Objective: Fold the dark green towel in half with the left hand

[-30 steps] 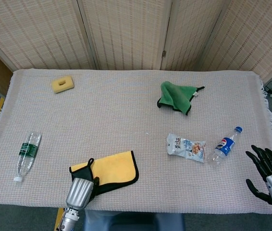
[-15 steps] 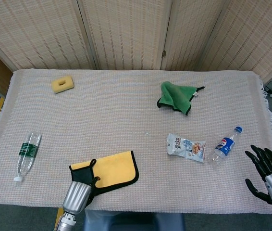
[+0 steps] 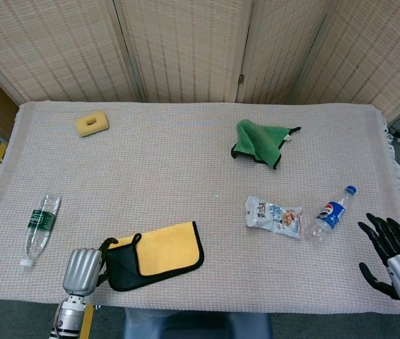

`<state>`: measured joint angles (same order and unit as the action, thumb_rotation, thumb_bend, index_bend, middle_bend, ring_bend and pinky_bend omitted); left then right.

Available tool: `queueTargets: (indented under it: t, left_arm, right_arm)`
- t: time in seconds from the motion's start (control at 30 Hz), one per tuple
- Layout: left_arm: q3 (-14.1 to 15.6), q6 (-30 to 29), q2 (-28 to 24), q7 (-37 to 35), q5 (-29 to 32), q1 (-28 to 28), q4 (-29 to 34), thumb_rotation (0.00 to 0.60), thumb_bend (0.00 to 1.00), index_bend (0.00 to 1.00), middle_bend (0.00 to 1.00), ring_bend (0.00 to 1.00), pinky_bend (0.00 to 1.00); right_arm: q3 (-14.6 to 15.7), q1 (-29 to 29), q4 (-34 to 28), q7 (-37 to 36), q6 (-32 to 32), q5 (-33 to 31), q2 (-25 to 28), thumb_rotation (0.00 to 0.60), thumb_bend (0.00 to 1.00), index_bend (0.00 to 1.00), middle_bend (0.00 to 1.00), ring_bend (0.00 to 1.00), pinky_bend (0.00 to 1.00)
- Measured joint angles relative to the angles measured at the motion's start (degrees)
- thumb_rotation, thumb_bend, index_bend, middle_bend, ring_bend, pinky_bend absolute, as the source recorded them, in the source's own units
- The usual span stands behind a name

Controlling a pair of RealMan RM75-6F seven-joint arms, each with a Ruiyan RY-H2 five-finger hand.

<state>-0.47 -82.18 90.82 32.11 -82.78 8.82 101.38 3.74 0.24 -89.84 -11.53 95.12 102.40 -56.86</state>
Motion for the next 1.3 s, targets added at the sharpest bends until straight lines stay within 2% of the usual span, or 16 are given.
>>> queueTargets:
  t: [0.23,0.47,0.83,1.07,1.3]
  left_arm:
    - [-4.43,7.27,-4.26,-2.83,12.38,2.47,4.18,0.600,0.50,0.37,1.00,1.00,1.00]
    - [-6.87,14.63,-7.92,-5.00,22.81,5.99,7.18,0.600,0.50,0.37,1.00,1.00,1.00]
    - [-6.30,20.16,-10.95,-8.29,29.00,9.37,8.60,0.600,0.50,0.35,1.00,1.00,1.00]
    - [-5.26,20.72,-11.35,-9.63,29.56,10.67,8.30,0.600,0.50,0.32,1.00,1.00,1.00]
    - [-3.63,20.54,-11.69,-10.61,29.12,11.03,8.45,0.600,0.50,0.35,1.00,1.00,1.00]
  right_arm:
    - [-0.16,0.27,-0.46,1.07,-0.89,-0.62,-0.22,0.600,0.46,0.00,0.00,0.00,0.00]
    - [-0.34,0.49,-0.63,1.36,-1.60,-1.23,-0.26,0.600,0.46,0.00,0.00,0.00,0.00]
    - [-0.37,-0.03,-0.41,1.60,-0.82,-1.31,-0.36,0.600,0.46,0.00,0.00,0.00,0.00]
    - [-0.34,-0.20,-0.38,1.97,-0.54,-1.11,-0.51,0.600,0.46,0.00,0.00,0.00,0.00]
    - [-0.44,-0.14,-0.42,2.23,-0.79,-1.28,-0.63,0.600,0.46,0.00,0.00,0.00,0.00]
